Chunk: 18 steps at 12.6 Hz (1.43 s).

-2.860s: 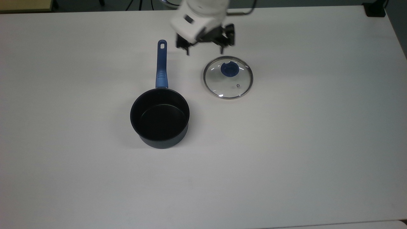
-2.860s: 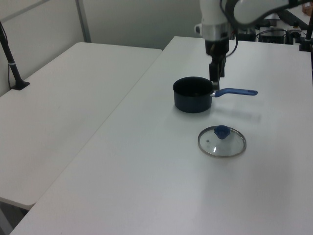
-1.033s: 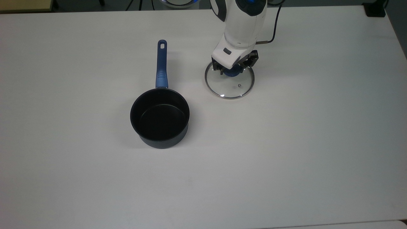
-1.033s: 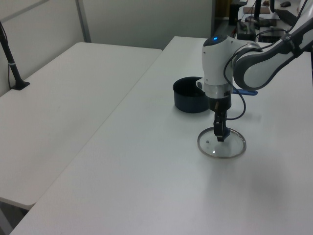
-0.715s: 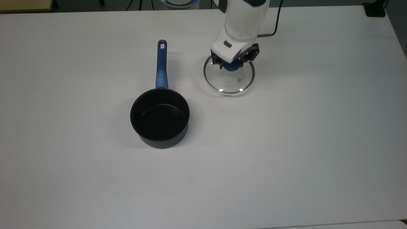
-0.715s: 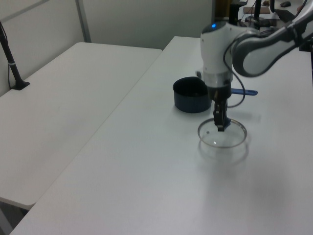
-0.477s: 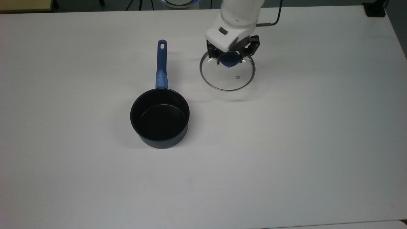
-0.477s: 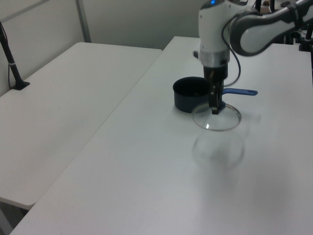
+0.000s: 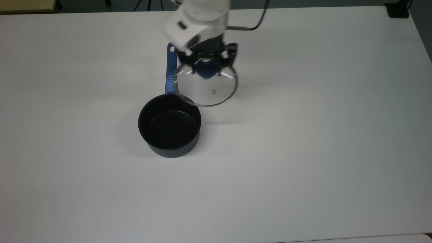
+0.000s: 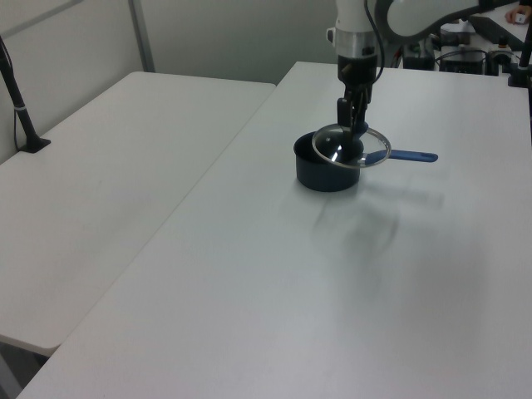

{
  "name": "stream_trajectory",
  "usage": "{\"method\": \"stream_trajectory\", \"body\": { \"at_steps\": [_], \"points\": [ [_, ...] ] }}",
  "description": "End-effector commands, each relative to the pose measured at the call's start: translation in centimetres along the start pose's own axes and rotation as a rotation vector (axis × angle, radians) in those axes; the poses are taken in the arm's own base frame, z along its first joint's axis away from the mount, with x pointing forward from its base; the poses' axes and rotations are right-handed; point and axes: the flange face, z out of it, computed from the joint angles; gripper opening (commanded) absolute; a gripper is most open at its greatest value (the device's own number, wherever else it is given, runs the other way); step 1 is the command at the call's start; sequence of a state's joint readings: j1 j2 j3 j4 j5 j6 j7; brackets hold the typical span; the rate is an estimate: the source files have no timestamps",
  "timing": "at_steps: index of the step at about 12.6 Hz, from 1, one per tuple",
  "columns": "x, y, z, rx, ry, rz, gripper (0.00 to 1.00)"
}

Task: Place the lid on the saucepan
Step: 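Lift the glass lid and carry it over the saucepan, then lower the lid onto the saucepan rim and open the gripper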

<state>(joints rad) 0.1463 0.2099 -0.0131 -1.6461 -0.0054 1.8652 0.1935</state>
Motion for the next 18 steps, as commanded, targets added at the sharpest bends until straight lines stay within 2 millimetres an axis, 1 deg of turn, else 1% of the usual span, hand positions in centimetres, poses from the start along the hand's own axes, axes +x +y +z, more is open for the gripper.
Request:
{"method": "stream_trajectory", "body": {
  "at_steps": [1, 3, 4, 5, 8, 10, 14, 15, 16, 18],
  "points": [
    [3.6, 6.3, 1.1, 0.024, -0.021, 0.050, 0.44],
    [5.7, 8.8, 1.9, 0.008, -0.010, 0.087, 0.44],
    [6.3, 9.4, 2.4, 0.005, -0.010, 0.090, 0.44],
    [6.7, 9.5, 2.9, 0.001, -0.014, 0.092, 0.44],
    [8.0, 9.2, 3.9, 0.013, -0.037, 0.105, 0.44],
    [8.2, 9.0, 4.3, 0.018, -0.043, 0.106, 0.44],
    [8.4, 8.4, 4.1, 0.036, -0.044, 0.123, 0.44],
    [8.6, 8.1, 4.9, 0.033, -0.055, 0.126, 0.44],
    [8.8, 8.0, 4.8, 0.034, -0.049, 0.131, 0.44],
    [9.0, 7.9, 5.8, 0.031, -0.058, 0.144, 0.44]
  ]
}}
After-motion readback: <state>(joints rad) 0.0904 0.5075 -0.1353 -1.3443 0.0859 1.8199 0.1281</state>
